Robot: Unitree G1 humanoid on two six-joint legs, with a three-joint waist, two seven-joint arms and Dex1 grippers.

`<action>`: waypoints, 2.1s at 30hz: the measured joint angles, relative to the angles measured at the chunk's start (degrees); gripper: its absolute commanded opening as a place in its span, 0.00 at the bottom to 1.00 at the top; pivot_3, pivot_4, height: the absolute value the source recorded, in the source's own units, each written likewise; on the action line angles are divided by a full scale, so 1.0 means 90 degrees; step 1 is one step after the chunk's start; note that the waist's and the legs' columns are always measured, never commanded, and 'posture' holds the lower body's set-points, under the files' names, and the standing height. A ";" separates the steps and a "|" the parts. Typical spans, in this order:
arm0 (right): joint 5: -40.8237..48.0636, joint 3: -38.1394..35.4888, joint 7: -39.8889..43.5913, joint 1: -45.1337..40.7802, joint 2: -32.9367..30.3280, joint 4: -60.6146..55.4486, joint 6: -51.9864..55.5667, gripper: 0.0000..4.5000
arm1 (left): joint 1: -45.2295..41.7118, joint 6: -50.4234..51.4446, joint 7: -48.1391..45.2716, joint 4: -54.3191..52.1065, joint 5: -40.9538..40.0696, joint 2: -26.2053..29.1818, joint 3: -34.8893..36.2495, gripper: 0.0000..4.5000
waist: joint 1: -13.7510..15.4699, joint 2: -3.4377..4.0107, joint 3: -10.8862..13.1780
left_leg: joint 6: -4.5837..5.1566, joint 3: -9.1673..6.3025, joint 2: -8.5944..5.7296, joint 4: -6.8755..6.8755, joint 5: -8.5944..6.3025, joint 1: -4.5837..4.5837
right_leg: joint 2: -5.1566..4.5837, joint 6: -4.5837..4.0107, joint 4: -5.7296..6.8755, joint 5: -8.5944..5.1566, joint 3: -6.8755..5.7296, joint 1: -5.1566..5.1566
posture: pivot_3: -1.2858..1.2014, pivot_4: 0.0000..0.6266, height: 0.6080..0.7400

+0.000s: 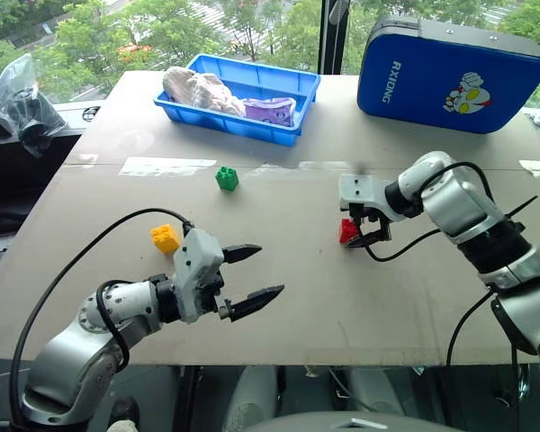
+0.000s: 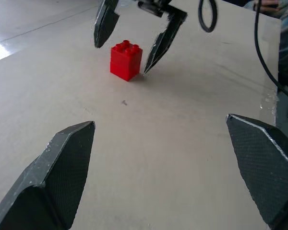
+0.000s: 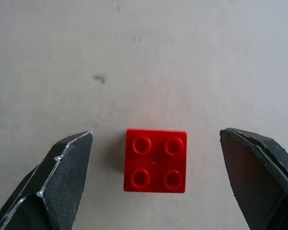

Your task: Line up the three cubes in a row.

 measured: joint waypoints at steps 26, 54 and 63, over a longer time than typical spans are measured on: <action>0.3880 -0.5099 -0.3016 0.4921 -0.0186 -0.5577 0.0100 0.99 | -0.6773 0.0538 0.1367 0.7985 0.2863 -0.0859 -0.1843 1.00 | 0.0116 -0.0019 0.0002 | 0.0000 -0.0018 -0.0023 0.0011 0.0002 -0.0008 | 0.0024 0.0009 0.0002 -0.0001 -0.0051 0.0016 | 0.52 0.24 1.00; 0.4347 -0.5403 -0.2856 0.6019 -0.0885 -0.5058 -0.0993 1.00 | -0.6886 -0.2564 -0.3578 0.8208 0.3646 -0.0964 -0.2652 0.30 | 0.0116 -0.0027 0.0006 | 0.0002 -0.0012 -0.0023 0.0021 0.0002 -0.0009 | 0.0020 0.0011 0.0005 -0.0002 -0.0049 0.0018 | 0.52 0.24 1.00; 0.4189 -0.5373 -0.2399 0.6227 -0.1132 -0.4590 -0.1416 1.00 | -0.6928 -0.3481 -0.4646 0.8343 0.4160 -0.1332 -0.3358 0.30 | 0.0100 -0.0028 0.0007 | 0.0003 -0.0014 -0.0017 0.0025 0.0001 -0.0009 | 0.0035 0.0014 0.0005 -0.0003 -0.0046 0.0017 | 0.52 0.24 1.00</action>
